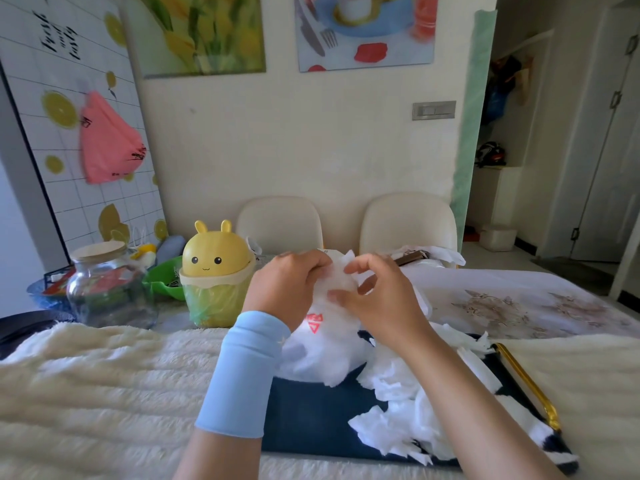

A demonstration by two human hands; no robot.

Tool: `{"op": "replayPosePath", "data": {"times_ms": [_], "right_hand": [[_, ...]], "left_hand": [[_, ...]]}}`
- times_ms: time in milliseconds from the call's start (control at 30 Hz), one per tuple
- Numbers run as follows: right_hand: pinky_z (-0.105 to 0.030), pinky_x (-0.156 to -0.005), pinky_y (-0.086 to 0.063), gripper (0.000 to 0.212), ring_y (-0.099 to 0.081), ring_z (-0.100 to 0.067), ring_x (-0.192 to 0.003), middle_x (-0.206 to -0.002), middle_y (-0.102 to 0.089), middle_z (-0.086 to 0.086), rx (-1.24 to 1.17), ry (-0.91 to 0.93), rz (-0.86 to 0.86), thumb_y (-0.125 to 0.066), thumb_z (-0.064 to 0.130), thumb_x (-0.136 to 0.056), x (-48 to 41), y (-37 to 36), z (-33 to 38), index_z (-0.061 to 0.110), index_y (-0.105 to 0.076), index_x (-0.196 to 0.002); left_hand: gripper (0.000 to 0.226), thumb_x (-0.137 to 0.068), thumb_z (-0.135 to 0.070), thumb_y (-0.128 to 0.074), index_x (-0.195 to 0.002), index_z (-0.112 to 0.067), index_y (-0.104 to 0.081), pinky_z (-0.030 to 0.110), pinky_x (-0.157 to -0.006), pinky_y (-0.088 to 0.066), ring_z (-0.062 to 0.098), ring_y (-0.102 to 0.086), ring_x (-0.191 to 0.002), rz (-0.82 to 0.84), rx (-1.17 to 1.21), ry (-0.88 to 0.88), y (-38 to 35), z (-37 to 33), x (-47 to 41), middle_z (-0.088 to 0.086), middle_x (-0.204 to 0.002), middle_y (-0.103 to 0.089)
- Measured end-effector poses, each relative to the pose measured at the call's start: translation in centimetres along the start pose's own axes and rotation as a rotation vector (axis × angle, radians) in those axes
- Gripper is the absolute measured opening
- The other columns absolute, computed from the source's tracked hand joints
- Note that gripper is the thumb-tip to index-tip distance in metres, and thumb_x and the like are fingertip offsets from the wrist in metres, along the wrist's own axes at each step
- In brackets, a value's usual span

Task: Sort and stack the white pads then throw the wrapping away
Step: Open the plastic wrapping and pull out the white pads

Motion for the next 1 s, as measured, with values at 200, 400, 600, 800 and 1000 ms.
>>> {"op": "replayPosePath", "data": {"times_ms": [200,400,600,800,1000], "right_hand": [[-0.018,-0.070,-0.046,0.022,-0.064,-0.001,-0.070,-0.080,-0.072,0.014,-0.082,-0.027,0.028,-0.090,0.023,-0.071,-0.2,-0.2,-0.3,0.036,-0.074,-0.064],[-0.020,-0.063,-0.039,0.009,-0.057,-0.001,-0.069,-0.076,-0.064,0.019,0.141,0.033,-0.127,-0.069,0.032,-0.093,0.2,1.2,0.0,0.029,-0.067,-0.085],[-0.031,-0.069,-0.037,0.019,-0.057,-0.018,-0.092,-0.093,-0.066,0.007,0.390,0.268,-0.177,-0.056,0.028,-0.102,0.7,1.0,1.9,0.016,-0.069,-0.096],[-0.021,-0.068,-0.037,0.014,-0.051,-0.001,-0.086,-0.102,-0.059,0.018,0.278,0.123,-0.013,-0.079,0.040,-0.082,-0.1,0.2,0.1,0.033,-0.068,-0.078],[-0.010,-0.061,-0.035,0.011,-0.054,-0.002,-0.067,-0.082,-0.060,0.016,0.234,0.240,-0.145,-0.074,0.026,-0.089,0.0,1.4,1.1,0.026,-0.075,-0.078]], "left_hand": [[0.020,-0.078,-0.021,-0.079,-0.089,-0.031,-0.066,0.005,-0.067,-0.039,-0.013,-0.052,-0.070,0.007,0.225,0.099,0.2,2.2,0.0,-0.020,-0.078,-0.063],[0.039,-0.087,-0.046,-0.066,-0.119,-0.031,-0.051,0.029,-0.089,-0.044,0.011,-0.054,-0.105,0.085,0.033,0.095,-0.4,1.5,0.4,-0.017,-0.114,-0.055],[0.024,-0.099,-0.043,-0.049,-0.110,-0.034,-0.069,0.025,-0.079,-0.040,0.014,-0.058,-0.107,0.026,-0.127,0.082,-0.1,0.9,0.4,-0.012,-0.115,-0.068],[0.029,-0.104,-0.034,-0.042,-0.113,-0.028,-0.069,0.027,-0.086,-0.037,0.019,-0.058,-0.109,0.119,-0.174,0.014,-1.4,0.8,0.4,-0.006,-0.117,-0.069],[0.046,-0.078,-0.051,-0.073,-0.111,-0.026,-0.054,0.027,-0.082,-0.039,0.015,-0.050,-0.098,-0.037,0.104,0.200,0.6,3.1,0.5,-0.010,-0.108,-0.054]]}}
Point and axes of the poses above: each hand's wrist, its own x-axis away from the middle knuckle, its own y-axis out of the back of the hand, z = x × y, the point moved 10 cm from there along -x, towards the middle knuckle
